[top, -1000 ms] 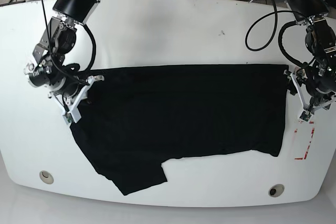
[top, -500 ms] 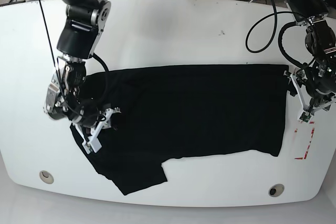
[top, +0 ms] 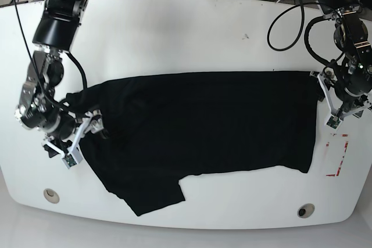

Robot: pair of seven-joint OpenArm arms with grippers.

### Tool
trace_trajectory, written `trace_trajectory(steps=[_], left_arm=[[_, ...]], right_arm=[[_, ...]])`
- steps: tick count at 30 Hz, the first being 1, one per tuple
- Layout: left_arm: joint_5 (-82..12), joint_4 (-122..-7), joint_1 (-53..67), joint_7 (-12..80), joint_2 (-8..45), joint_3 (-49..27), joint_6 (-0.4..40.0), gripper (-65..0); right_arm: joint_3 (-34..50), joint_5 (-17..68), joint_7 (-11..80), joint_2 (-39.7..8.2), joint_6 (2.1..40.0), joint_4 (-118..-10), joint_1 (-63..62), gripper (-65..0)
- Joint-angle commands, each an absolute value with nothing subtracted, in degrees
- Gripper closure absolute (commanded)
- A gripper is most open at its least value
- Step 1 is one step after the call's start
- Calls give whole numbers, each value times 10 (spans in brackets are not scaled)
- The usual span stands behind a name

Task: Layout the t-shirt on the table in an organized manner, then fold the t-shirt properly
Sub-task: 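Pull the held shirt edge apart with both grippers, stretching it taut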

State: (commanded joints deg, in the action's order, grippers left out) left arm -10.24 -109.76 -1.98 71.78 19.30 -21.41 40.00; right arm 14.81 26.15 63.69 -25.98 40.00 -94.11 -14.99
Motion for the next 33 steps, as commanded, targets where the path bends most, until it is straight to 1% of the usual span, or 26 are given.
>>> trace_trajectory(steps=[2,6,8,12,17,25,27,28,30,33], left_arm=[[-102,-1097,1,692,200,-228,400,-372],[-102,-1093,22,653,201,-246,400,-372],[-102,-1092,32,640,201,-246,400,-372],[-102,-1086,33,634,195,-246,400,-372],[-102,-1044,27,616,189,-248,400,-372],[-102,-989,3,604,188,-247,400,-372],[-102,-988,2,604,188,-247,400,-372],[-102,-988,0,604,188,-247,400,-372],[-102,-987,0,604,188,-248,400,-372],[-102,-985,0,602,189,-256,400,-372]], right_arm=[[153,262,630,-274,400,-938,-126,-648],[177,262,589,-279,400,-903,-85,-590],[178,262,569,-284,400,-876,-82,-574],[178,262,525,-292,400,-814,-83,-575],[175,262,473,-293,400,-746,-100,-574],[175,262,414,-294,400,-622,-136,-569],[175,262,404,-294,400,-610,-138,-566],[175,262,400,-293,400,-604,-138,-550],[175,262,394,-292,400,-600,-138,-472],[175,262,393,-291,400,-600,-135,-281]])
